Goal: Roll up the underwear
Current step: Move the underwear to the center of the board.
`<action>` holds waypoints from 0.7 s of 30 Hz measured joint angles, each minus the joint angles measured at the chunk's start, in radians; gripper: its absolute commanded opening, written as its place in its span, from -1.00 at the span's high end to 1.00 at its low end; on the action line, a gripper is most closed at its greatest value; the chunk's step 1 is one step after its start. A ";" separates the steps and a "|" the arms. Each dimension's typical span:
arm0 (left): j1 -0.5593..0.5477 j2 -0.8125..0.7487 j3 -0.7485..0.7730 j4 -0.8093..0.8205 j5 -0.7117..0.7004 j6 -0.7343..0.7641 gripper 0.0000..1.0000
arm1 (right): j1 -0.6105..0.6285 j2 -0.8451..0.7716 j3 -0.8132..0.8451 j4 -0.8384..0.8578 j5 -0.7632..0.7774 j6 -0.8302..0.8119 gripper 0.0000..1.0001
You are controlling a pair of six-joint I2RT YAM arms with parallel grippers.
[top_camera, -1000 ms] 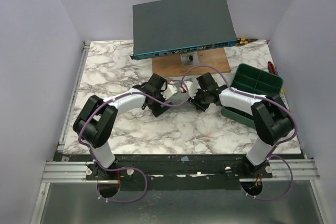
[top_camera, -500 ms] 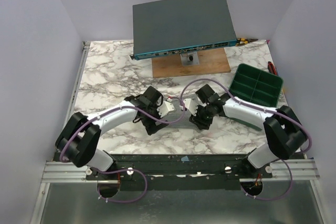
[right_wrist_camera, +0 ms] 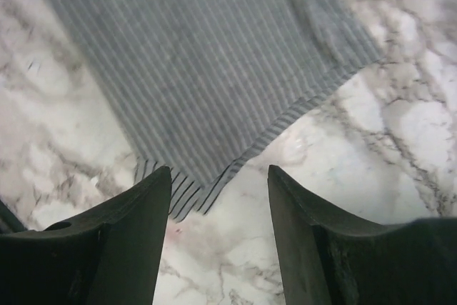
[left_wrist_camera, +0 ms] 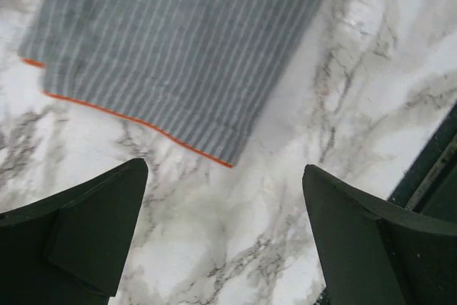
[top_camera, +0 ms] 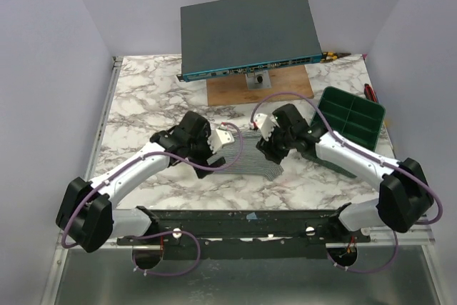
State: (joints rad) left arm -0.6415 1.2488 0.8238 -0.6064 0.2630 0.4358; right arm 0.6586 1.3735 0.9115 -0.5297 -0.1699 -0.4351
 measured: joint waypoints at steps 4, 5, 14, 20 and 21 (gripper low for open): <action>0.090 0.022 0.079 0.027 0.025 -0.023 -0.97 | -0.093 0.074 0.070 0.060 -0.017 0.063 -0.21; 0.120 0.041 0.109 0.042 0.039 -0.039 -0.97 | -0.130 0.104 0.093 0.074 -0.033 0.078 -0.23; 0.197 0.190 0.185 0.116 0.071 -0.108 -0.97 | -0.248 0.294 0.151 0.171 -0.135 0.147 -0.36; 0.215 0.237 0.185 0.146 0.072 -0.138 -0.98 | -0.248 0.360 0.151 0.246 -0.183 0.174 -0.47; 0.217 0.240 0.185 0.150 0.072 -0.140 -0.97 | -0.249 0.372 0.151 0.257 -0.185 0.177 -0.48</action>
State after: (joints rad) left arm -0.4248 1.4883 1.0084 -0.4568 0.3347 0.2962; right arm 0.4099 1.7454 1.0630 -0.2729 -0.3546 -0.2584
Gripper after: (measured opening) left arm 0.987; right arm 0.729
